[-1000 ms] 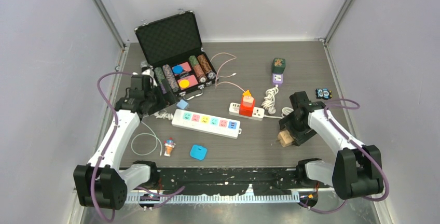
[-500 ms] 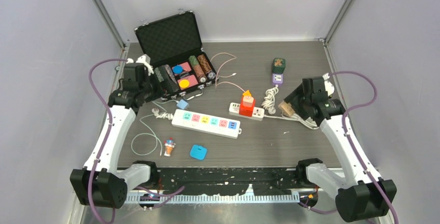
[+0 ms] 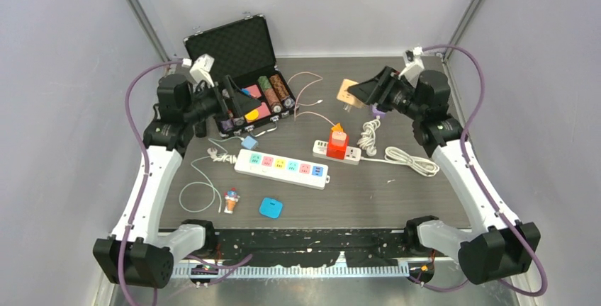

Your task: Insert the plug

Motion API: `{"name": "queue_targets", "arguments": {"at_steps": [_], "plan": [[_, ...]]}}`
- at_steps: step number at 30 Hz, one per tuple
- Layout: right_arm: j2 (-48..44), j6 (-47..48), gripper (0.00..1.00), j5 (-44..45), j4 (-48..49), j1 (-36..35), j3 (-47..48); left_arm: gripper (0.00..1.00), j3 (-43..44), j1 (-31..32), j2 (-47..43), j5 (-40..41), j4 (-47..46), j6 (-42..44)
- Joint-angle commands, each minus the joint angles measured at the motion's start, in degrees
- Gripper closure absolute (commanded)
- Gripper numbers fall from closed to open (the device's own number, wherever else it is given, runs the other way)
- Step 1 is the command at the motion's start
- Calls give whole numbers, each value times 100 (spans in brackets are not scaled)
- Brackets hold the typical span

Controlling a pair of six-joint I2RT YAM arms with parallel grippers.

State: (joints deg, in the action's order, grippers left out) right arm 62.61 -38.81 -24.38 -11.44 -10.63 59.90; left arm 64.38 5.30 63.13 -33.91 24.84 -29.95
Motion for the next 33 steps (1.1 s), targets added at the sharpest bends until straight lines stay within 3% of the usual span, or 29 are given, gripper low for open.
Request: {"name": "queue_targets", "arguments": {"at_steps": [1, 7, 14, 20, 25, 27, 30, 33], "plan": [[201, 317, 95, -1482, 2211, -436, 445, 12, -3, 52, -405, -1631, -1794, -636], [735, 652, 94, -1864, 2818, -1159, 973, 12, -90, 214, -507, -2213, -3422, -1523], [962, 1396, 95, -2128, 3975, -1818, 858, 10, -239, 500, -805, -2460, -4495, -1286], [821, 2472, 95, -2215, 4765, -2156, 473, 10, -460, 735, -1144, -2314, -4541, -472], [643, 4309, 95, -1669, 4067, -2623, 453, 10, -571, 823, -1262, -1950, -4532, -220], [606, 4885, 95, -1359, 3758, -2799, 479, 10, -551, 823, -1268, -1403, -4389, -196], [551, 5422, 95, -1002, 3485, -3004, 514, 11, -401, 823, -1256, -646, -3784, -97], [528, 5923, 95, -756, 3298, -3140, 506, 11, -298, 823, -1187, -445, -3558, -257]]}}
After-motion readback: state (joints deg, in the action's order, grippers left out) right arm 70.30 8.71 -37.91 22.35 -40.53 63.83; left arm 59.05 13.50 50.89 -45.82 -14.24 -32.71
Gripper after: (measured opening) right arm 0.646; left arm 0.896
